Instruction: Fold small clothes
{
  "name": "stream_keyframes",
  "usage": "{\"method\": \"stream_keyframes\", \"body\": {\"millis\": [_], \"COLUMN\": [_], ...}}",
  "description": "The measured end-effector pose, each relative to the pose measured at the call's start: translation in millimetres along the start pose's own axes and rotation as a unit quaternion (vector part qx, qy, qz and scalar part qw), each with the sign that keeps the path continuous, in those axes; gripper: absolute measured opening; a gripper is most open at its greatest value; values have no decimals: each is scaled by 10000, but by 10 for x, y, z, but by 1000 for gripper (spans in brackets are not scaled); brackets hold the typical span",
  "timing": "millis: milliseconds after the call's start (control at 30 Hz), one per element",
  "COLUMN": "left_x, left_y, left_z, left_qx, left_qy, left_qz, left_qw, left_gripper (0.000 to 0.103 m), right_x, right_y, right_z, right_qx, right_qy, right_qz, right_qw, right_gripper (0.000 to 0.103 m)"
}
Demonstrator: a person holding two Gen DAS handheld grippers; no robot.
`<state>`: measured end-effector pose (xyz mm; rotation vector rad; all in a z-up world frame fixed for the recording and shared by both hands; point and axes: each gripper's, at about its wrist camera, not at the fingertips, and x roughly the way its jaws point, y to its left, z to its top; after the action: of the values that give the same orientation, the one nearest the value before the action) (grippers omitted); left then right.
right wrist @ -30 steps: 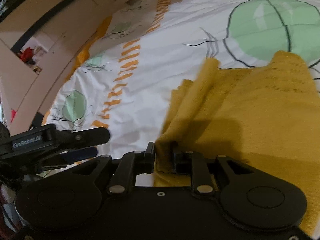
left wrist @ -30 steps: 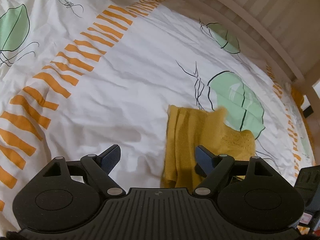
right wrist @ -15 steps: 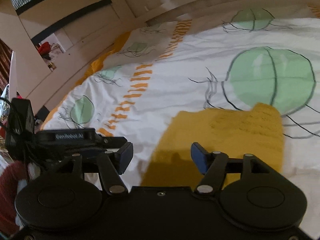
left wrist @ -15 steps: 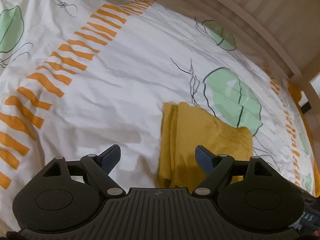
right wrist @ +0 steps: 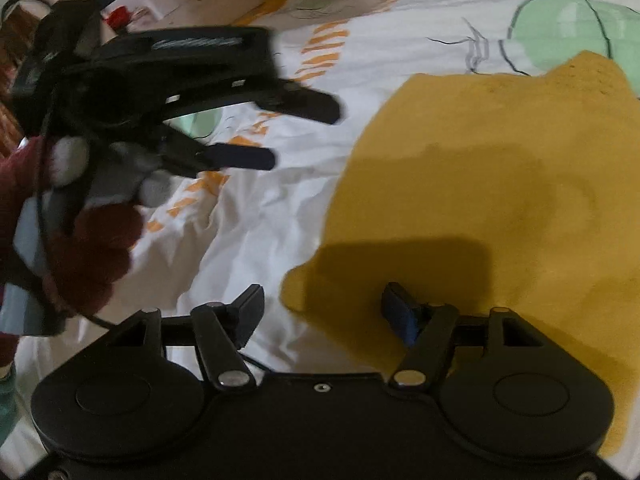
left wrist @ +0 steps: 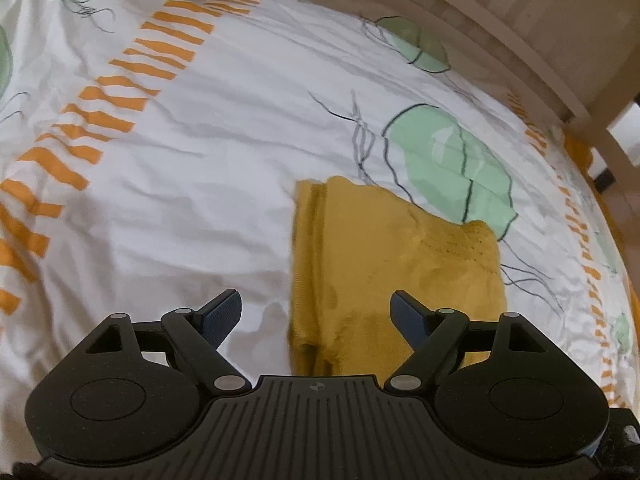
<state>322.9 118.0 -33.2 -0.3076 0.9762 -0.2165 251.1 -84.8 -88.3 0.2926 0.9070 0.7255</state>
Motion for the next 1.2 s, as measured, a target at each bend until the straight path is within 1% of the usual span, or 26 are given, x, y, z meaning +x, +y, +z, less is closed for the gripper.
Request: {"method": "stream_keyframes", "body": {"millis": [100,233,300,333,367,400,433,500,567,633,767,833,867,900,1033,1067,1133,1200], "left_x": [86,218,284,325,376,426,459,477,463,459,444,441,448,453,466,465,463,466], "left_y": [-69,-145,-144,-130,-97,-44,31,191,246,222,139,137,149,154,152,143,128,119], "left_z": [-27,-60,-74,-79,-81,-92,-105,-109,-95,-107,-137,-144,-141,-138,-133,-135,-141,-145], "left_qx": [99,215,235,211,158,43,-131,-540,-697,-626,-365,-342,-357,-379,-392,-370,-316,-303], "left_qy": [-102,-184,-118,-2,166,316,373,398,419,418,384,379,380,384,395,394,393,388], "left_qz": [-189,-233,-248,-213,-139,-16,34,-172,-241,-197,-35,-19,-29,-40,-27,-13,15,31], "left_qw": [9997,9993,9993,9996,9996,9995,9992,9976,9964,9970,9986,9987,9986,9985,9984,9985,9987,9988], "left_gripper": [81,81,78,70,56,53,52,50,49,49,49,49,49,49,49,49,49,49], "right_x": [-5,-26,-33,-41,-53,-70,-102,-189,-319,-469,-728,-757,-754,-736,-456,-361,-235,-109], "right_y": [-13,-16,-4,3,8,12,14,13,-5,-66,-291,-419,-468,-516,-712,-791,-918,-966], "right_z": [12,-2,-36,-54,-66,-71,-74,-65,-35,18,173,307,366,427,628,682,717,755], "right_qx": [118,122,90,46,2,-54,-116,-273,-485,-595,-467,-391,-386,-406,-587,-545,-410,-422], "right_qy": [11,-13,-29,-36,-37,-36,-43,-92,-239,-472,-1039,-1188,-1245,-1278,-1166,-1109,-1007,-945], "right_qz": [149,177,171,170,172,178,185,134,-86,-296,-774,-1014,-1100,-1186,-1563,-1613,-1646,-1694], "right_qw": [9998,9998,9998,9998,9998,9998,9998,9995,9985,9967,9905,9869,9853,9838,9790,9791,9804,9801], "right_gripper": [72,72,72,72,72,72,71,71,72,72,72,69,62,58,56,54,54,54]}}
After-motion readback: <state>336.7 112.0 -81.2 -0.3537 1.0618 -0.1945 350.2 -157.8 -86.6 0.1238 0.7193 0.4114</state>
